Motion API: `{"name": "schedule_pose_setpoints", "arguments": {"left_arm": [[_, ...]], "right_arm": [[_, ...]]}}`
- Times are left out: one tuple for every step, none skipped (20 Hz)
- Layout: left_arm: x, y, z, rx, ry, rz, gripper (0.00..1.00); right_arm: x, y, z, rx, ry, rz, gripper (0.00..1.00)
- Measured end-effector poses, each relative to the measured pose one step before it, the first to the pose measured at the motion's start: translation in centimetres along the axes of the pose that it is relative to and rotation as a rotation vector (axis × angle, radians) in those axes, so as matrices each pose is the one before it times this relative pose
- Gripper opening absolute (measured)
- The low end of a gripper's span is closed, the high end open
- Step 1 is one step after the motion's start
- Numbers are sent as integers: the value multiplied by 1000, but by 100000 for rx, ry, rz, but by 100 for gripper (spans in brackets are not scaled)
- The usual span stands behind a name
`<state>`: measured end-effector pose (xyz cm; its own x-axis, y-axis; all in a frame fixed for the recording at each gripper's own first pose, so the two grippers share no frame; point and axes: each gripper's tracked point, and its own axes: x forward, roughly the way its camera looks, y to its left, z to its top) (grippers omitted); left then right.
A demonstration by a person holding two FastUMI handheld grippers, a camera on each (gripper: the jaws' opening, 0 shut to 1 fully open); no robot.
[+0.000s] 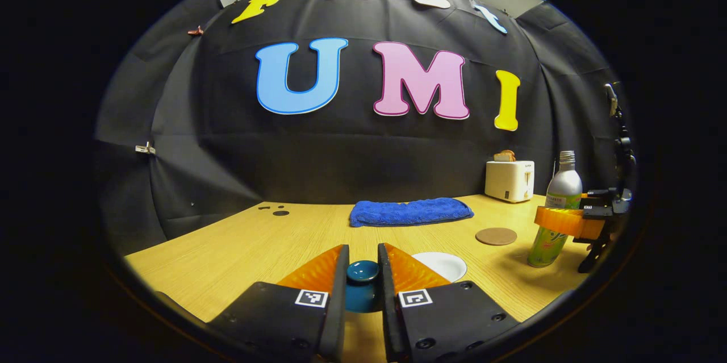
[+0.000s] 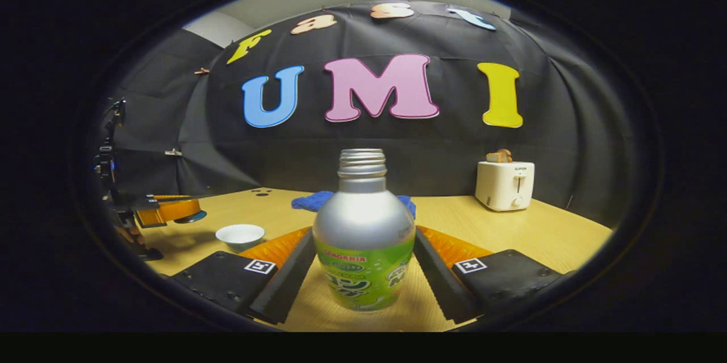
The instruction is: Open the teacup lid with one hand, grasp the water bottle and pour water into the teacup with the other hand; after pouring, place the water bottle on the coaster and then close the teacup lid.
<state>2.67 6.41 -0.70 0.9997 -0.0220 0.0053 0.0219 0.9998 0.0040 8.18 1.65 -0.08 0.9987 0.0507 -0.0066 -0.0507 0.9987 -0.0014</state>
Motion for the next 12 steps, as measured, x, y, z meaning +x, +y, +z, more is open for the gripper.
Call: {"name": "schedule_pose_setpoints", "arguments": {"left_arm": [[-31,52,5,-18,1,-11,31],[-18,-25,8,3,24,-36,31],[-13,17,-23,-11,-4,-61,31],[-11,-77,51,31,18,-291,31],[20,-21,-31,9,-15,-136,31],[37,2,26,-4,37,2,31],[-9,16,-36,8,15,-7,31],[8,-3,53,-26,-15,11,31],[-41,17,-45,17,17,-6,31],[27,-21,29,-19,-14,-9,31],[-32,25,-34,-22,0,-20,31],[-50,0,45,7,7,-4,31]], "right_arm": [[234,-185,-122,50,212,-868,98],[88,13,24,28,101,-351,98],[41,-50,18,36,232,-19,98],[50,8,-52,-67,-136,178,98],[-49,19,48,-80,-40,36,98],[-20,19,37,42,-61,51,98],[-18,-5,-20,8,-28,64,98],[77,122,34,89,-126,648,98],[-3,115,-41,145,147,614,98],[-1,128,1,-125,-112,778,93],[68,195,48,-81,-27,940,90],[123,42,-88,127,48,579,84]]}}
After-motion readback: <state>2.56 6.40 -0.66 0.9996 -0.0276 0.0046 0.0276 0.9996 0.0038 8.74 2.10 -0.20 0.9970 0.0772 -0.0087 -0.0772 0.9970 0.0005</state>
